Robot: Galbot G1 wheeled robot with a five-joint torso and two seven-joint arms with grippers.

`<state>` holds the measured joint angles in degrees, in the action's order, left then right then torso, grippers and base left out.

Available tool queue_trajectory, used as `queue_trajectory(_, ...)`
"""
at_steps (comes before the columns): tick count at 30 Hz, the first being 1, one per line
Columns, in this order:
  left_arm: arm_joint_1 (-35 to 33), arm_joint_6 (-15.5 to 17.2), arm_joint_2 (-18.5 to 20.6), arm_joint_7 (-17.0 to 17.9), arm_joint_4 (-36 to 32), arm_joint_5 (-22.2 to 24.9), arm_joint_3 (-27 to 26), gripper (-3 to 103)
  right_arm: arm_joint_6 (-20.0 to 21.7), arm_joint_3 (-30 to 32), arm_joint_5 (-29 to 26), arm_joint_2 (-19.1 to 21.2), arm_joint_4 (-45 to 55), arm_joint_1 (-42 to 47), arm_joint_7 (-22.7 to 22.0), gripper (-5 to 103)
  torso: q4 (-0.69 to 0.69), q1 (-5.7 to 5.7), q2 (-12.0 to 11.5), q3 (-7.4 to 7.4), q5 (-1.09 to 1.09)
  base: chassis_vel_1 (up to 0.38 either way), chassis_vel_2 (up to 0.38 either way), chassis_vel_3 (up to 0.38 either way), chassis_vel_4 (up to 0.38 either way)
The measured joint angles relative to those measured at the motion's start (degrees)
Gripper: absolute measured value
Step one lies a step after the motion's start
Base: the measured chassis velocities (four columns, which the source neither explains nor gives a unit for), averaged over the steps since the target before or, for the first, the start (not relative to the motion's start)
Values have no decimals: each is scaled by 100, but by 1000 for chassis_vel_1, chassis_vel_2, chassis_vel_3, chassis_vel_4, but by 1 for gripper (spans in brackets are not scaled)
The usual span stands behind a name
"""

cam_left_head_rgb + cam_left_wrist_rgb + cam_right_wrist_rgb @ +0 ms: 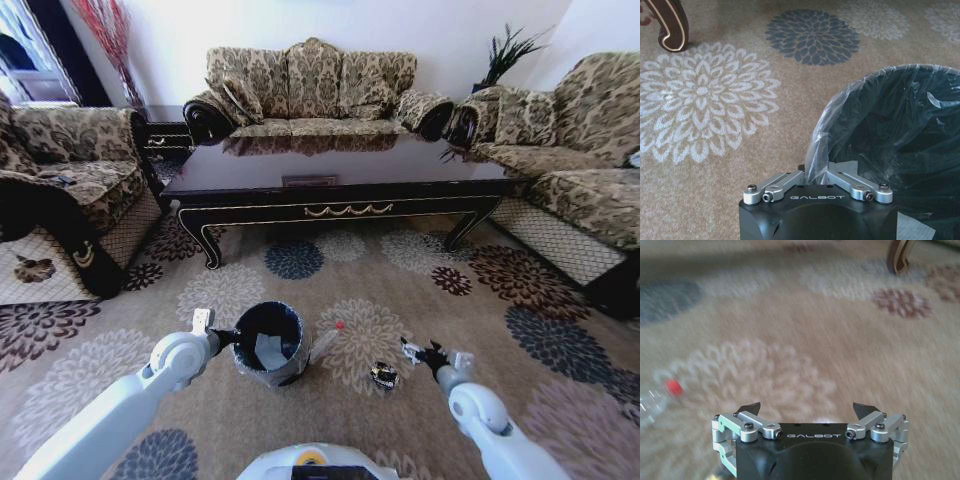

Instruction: Move to the front of the table and pick up the trash from the floor, then place it into the trash bin.

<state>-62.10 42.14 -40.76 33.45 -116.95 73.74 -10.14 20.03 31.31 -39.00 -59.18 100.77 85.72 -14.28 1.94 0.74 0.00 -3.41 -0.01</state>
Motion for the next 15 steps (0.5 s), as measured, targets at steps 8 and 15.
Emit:
queue_trajectory(8, -50, -1, -47, -69, -5, -139, 78, 0, -164, -263, 427, -695, -749, 100, -128, 100, 2, 0, 0, 0, 2, 0, 0, 0, 0)
queue_trajectory(15, -80, -1, -44, -62, -62, -160, 92, 0, -89, -443, 256, -1002, -704, -112, -420, 100, 0, 0, 0, 0, 1, 0, 0, 0, 0)
